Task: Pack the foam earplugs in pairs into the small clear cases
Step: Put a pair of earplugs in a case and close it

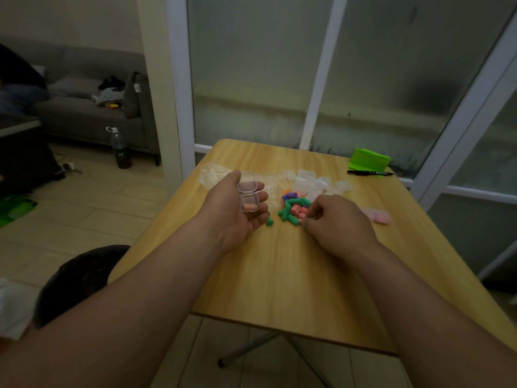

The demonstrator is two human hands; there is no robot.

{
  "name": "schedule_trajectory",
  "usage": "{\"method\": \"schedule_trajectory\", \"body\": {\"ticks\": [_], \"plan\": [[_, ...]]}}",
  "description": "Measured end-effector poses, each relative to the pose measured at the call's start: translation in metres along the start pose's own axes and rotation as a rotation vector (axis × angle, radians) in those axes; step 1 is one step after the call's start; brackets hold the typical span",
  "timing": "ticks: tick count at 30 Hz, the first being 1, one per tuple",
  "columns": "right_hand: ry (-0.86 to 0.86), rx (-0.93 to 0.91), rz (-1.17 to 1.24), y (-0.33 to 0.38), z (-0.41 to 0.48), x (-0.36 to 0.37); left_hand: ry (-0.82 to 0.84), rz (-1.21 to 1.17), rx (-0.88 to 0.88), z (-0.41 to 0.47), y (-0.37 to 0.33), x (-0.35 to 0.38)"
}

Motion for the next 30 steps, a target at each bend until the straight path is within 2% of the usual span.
{"method": "schedule_trajectory", "body": {"ticks": [13, 21, 30], "plan": [[0.044, 0.008, -0.068, 0.004, -0.008, -0.003, 0.021, 0.012, -0.001, 0.001, 0.003, 0.001], [0.197, 0.015, -0.03, 0.0, -0.024, 0.003, 0.021, 0.049, -0.022, 0.001, 0.011, 0.01], [0.016, 0.024, 0.109, 0.006, -0.03, 0.004, 0.013, 0.104, -0.009, -0.001, 0.02, 0.013]]}}
Point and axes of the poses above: each hand's wrist, its own z-axis towards the middle knuckle, its own x-axis out of the palm, y = z × x, the point moved 5 cm from there along z, towards the middle knuckle, and after that the axes turned 12 degrees about x, right-handed, at the moved point
